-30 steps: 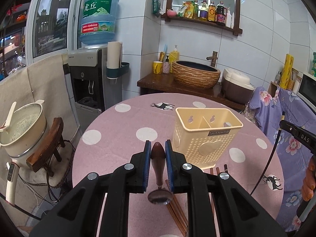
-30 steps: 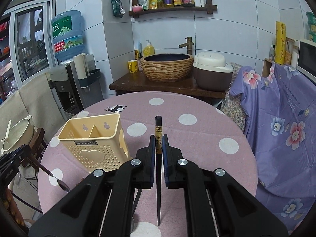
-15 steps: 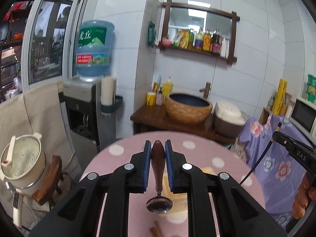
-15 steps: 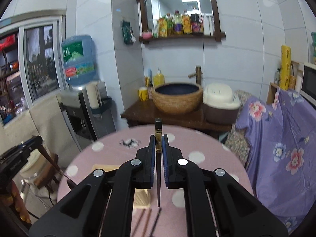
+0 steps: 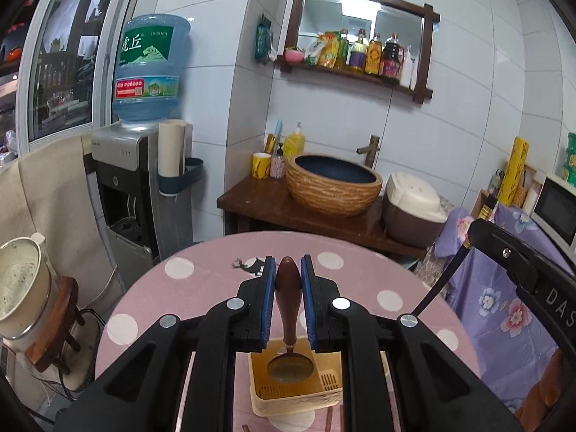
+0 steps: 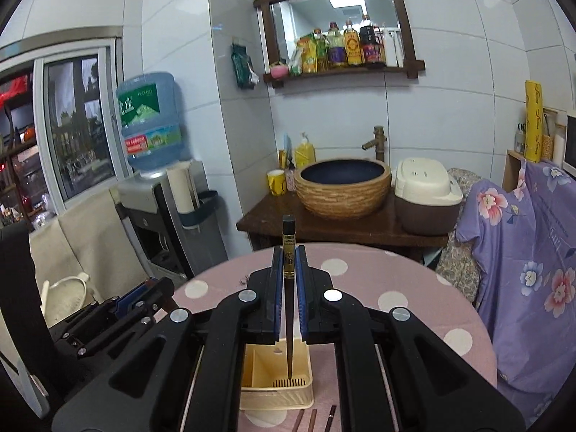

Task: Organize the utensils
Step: 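Lift both utensils into the cream holder and open both tools, then grasp a metal spoon with the right tool while the left tool grasps a wooden chopstick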

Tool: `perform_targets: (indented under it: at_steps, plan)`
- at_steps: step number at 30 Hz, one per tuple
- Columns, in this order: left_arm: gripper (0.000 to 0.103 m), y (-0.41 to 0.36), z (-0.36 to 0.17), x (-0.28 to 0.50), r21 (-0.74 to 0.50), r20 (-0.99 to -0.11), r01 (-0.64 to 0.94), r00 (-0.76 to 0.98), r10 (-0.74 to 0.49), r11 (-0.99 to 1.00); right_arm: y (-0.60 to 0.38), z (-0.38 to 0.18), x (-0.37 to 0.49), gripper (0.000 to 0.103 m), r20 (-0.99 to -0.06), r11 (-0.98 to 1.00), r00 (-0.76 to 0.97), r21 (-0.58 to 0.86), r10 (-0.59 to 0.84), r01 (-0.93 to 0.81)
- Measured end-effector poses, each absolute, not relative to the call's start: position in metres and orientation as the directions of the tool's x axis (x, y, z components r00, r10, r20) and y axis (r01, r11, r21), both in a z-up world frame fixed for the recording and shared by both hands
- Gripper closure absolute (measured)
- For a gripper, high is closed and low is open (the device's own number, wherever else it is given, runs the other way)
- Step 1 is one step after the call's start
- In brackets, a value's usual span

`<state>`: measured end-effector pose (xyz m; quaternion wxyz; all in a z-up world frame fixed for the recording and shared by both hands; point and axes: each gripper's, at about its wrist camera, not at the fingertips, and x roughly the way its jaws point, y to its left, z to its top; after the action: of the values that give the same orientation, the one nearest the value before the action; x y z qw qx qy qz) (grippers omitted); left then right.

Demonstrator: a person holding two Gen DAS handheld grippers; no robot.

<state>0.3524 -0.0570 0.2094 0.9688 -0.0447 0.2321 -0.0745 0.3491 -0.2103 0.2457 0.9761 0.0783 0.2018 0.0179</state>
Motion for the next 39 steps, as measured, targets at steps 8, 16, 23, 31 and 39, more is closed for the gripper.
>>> perform_targets:
  at_steps: [8, 16, 23, 31, 39]
  plan:
    - [0.088, -0.061, 0.163, 0.359, -0.106, -0.497, 0.11, 0.855, -0.148, 0.988, -0.207, 0.195, 0.359, 0.095, -0.444, 0.989, 0.893, 0.148, 0.076, -0.011]
    - [0.088, -0.06, 0.131, 0.36, -0.103, -0.554, 0.111, 0.819, -0.15, 0.988, -0.208, 0.17, 0.359, 0.095, -0.459, 0.987, 0.884, 0.16, 0.085, -0.012]
    - [0.087, -0.058, 0.127, 0.352, -0.106, -0.541, 0.121, 0.826, -0.159, 0.987, -0.213, 0.165, 0.358, 0.094, -0.47, 0.983, 0.878, 0.183, 0.09, -0.002]
    - [0.048, -0.049, 0.142, 0.307, -0.075, -0.453, 0.14, 0.877, -0.159, 0.987, -0.217, 0.169, 0.325, 0.053, -0.398, 0.985, 0.915, 0.174, 0.069, 0.002]
    - [0.036, -0.033, 0.136, 0.255, -0.048, -0.416, 0.174, 0.892, -0.178, 0.984, -0.221, 0.16, 0.27, 0.033, -0.372, 0.991, 0.927, 0.136, 0.046, 0.005]
